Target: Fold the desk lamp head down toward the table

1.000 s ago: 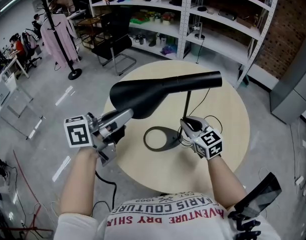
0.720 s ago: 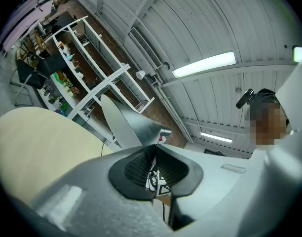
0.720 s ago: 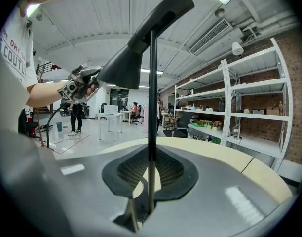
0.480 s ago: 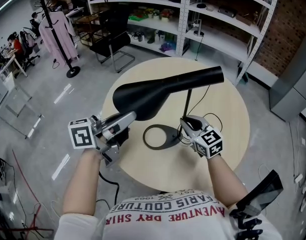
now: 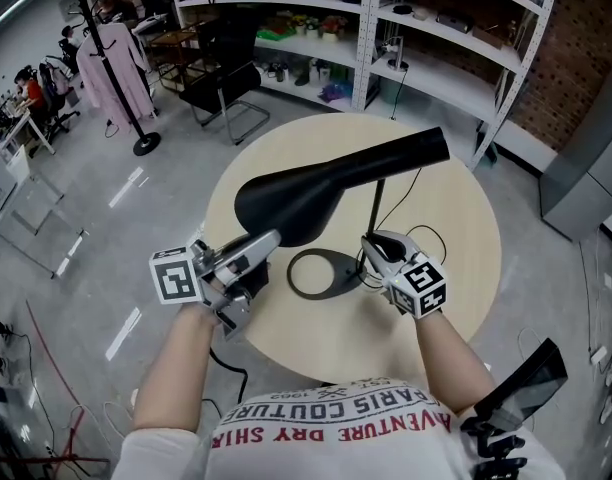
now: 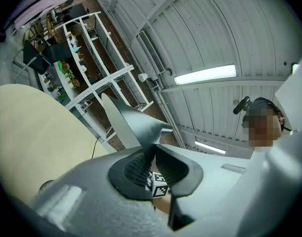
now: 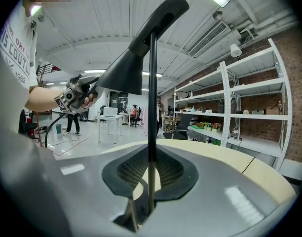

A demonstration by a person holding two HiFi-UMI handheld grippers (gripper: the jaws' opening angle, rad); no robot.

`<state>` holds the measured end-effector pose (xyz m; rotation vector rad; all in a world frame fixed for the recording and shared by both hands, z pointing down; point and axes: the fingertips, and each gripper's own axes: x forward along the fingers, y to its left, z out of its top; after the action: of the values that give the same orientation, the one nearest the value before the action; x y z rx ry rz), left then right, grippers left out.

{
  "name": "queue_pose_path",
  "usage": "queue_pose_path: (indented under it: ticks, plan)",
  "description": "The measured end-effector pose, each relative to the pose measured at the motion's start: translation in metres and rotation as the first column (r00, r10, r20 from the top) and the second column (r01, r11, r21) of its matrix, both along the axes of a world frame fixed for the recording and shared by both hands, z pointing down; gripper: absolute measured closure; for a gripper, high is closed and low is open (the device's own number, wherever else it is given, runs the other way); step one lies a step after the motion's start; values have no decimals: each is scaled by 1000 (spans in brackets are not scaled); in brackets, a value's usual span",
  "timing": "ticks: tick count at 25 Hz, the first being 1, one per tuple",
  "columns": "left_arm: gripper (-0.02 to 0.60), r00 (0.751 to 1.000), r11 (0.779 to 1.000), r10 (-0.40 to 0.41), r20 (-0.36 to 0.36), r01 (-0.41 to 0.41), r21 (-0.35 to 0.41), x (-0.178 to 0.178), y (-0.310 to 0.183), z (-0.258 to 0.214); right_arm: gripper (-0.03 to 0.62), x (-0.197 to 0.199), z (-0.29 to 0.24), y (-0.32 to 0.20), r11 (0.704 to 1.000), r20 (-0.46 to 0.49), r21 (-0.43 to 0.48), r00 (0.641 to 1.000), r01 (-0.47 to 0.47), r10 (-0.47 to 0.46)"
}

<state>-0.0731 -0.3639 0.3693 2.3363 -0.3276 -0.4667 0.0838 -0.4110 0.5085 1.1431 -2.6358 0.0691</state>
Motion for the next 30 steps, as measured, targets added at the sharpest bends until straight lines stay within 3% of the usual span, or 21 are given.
queue_pose_path:
  ticks: [15, 30]
  plan:
    - [546, 995, 999, 4, -98, -8, -34, 4, -1, 7, 554, -4, -7, 0, 1000, 25, 16, 1000, -6, 6]
    - [546, 973, 998, 11, -231, -26, -60, 18, 4, 23, 554, -1, -5, 2, 1000, 38, 26, 999, -10, 9]
